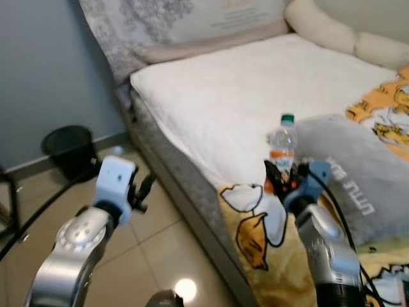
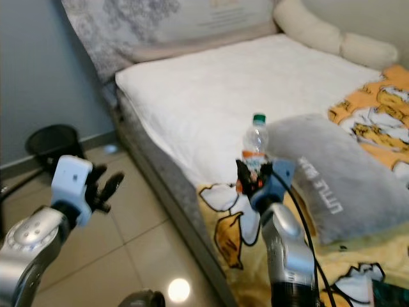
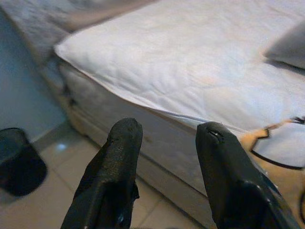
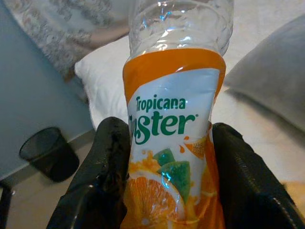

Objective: Clean up the room

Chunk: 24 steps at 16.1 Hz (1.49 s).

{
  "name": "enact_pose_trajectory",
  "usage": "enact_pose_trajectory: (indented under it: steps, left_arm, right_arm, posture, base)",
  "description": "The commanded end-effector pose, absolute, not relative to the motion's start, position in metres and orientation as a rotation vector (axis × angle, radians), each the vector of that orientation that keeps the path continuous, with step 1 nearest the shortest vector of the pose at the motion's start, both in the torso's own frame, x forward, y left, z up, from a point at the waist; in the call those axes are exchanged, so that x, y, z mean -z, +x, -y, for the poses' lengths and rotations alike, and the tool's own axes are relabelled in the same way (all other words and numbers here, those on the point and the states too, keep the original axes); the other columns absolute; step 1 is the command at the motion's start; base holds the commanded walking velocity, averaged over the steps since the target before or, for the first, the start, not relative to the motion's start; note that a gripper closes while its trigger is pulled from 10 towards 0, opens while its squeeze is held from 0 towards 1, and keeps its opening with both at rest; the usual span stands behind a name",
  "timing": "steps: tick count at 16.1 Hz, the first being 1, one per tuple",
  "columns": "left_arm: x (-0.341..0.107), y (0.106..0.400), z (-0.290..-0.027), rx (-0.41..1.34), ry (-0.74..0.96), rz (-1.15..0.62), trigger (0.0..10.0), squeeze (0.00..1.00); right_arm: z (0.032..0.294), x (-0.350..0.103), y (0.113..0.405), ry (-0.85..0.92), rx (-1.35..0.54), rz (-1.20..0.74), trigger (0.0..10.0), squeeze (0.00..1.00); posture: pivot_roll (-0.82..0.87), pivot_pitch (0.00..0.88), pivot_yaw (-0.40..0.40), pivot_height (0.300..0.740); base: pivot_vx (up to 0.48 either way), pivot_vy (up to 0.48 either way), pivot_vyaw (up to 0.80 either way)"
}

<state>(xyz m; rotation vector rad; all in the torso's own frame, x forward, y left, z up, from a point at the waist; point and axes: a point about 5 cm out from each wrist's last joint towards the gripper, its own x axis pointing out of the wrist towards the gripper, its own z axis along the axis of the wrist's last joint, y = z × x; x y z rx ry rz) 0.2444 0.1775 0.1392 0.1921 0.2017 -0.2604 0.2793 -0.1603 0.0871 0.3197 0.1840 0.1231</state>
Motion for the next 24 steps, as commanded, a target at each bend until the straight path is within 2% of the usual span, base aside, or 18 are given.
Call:
enact_pose_trajectory:
  steps: [1,5,9,12,16,20,24]
  left_arm:
    - [-0.133,0.245,-0.18,0.233,0.199,-0.22,10.0,0.0]
    - [-0.131,0.254,-0.178,0.202,0.165,-0.187,10.0,0.0]
    - [-0.13,0.26,-0.18,0.193,0.167,-0.172,10.0,0.0]
    - [-0.131,0.265,-0.183,0.179,0.177,-0.162,10.0,0.0]
    - [-0.127,0.266,-0.187,0.167,0.186,-0.167,10.0,0.0]
    - [-0.122,0.267,-0.176,0.197,0.176,-0.174,10.0,0.0]
    - [-0.125,0.27,-0.177,0.199,0.188,-0.166,10.0,0.0]
  right_arm:
    - [0.153,-0.096,0.28,0.288,-0.136,-0.173,10.0,0.0]
    - [0.136,-0.102,0.279,0.254,-0.174,-0.186,10.0,0.0]
    - [0.136,-0.097,0.278,0.247,-0.15,-0.23,10.0,0.0]
    - [0.133,-0.096,0.279,0.237,-0.156,-0.248,10.0,0.0]
    - [0.128,-0.093,0.28,0.23,-0.154,-0.263,10.0,0.0]
    - [0.13,-0.093,0.284,0.174,-0.158,-0.264,10.0,0.0]
    - [0.13,-0.089,0.285,0.176,-0.147,-0.274,10.0,0.0]
  posture:
    - [0.09,0.0,0.037,0.74]
    - [0.09,0.0,0.039,0.74]
    - [0.09,0.0,0.038,0.74]
    - [0.1,0.0,0.038,0.74]
    - [0.1,0.0,0.032,0.74]
    - [0.09,0.0,0.041,0.74]
    - [0.11,0.0,0.035,0.74]
  base:
    - [0.0,0.0,0.8]
    - [0.0,0.0,0.8]
    - [0.0,0.0,0.79]
    - [0.0,0.0,0.0]
    - [0.286,0.0,0.0]
    - [0.295,0.0,0.0]
    - [0.306,0.0,0.0]
